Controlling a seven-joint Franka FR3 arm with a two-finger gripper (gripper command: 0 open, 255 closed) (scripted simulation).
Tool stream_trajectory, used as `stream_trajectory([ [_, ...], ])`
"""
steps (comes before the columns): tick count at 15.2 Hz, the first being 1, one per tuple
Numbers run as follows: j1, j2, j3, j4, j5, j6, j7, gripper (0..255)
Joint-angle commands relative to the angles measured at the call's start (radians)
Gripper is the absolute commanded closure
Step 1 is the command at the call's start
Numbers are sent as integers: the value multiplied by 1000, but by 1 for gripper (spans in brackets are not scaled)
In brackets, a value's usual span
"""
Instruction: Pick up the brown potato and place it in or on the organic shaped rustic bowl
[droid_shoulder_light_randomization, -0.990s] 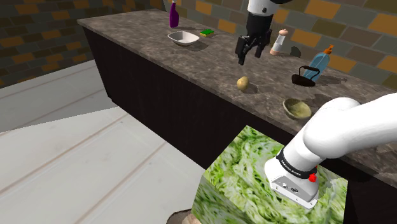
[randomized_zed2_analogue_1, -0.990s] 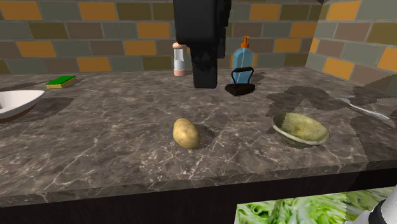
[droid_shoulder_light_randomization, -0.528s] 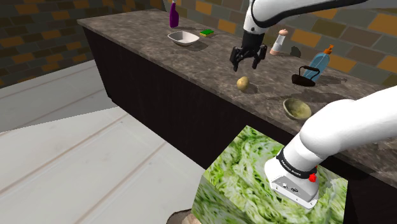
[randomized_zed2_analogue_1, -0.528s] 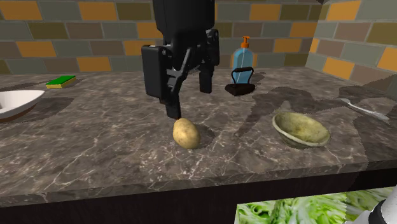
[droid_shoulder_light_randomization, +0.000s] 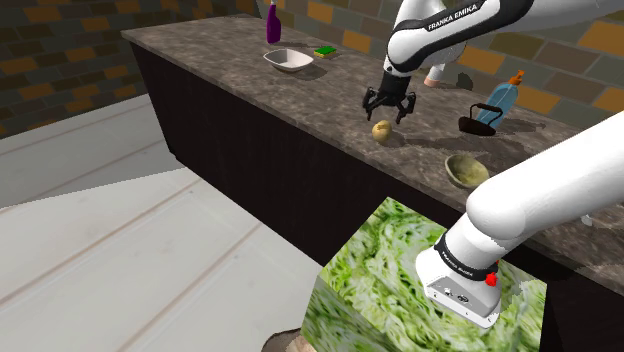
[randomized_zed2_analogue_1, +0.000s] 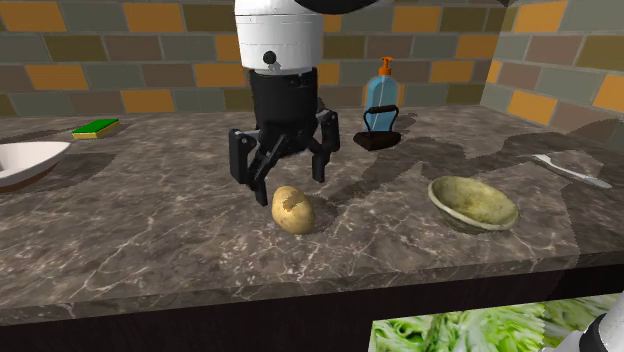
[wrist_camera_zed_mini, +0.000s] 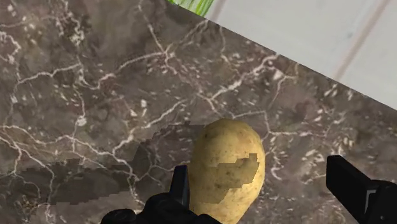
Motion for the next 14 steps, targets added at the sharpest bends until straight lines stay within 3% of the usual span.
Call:
stream_trajectory([
  [1,-31,46,-18,-13,2,70,57,0],
  [9,-41,130,-28,-52,-1,196,73,0],
  [14,-41,137,-28,-55,-1,205,73,0],
])
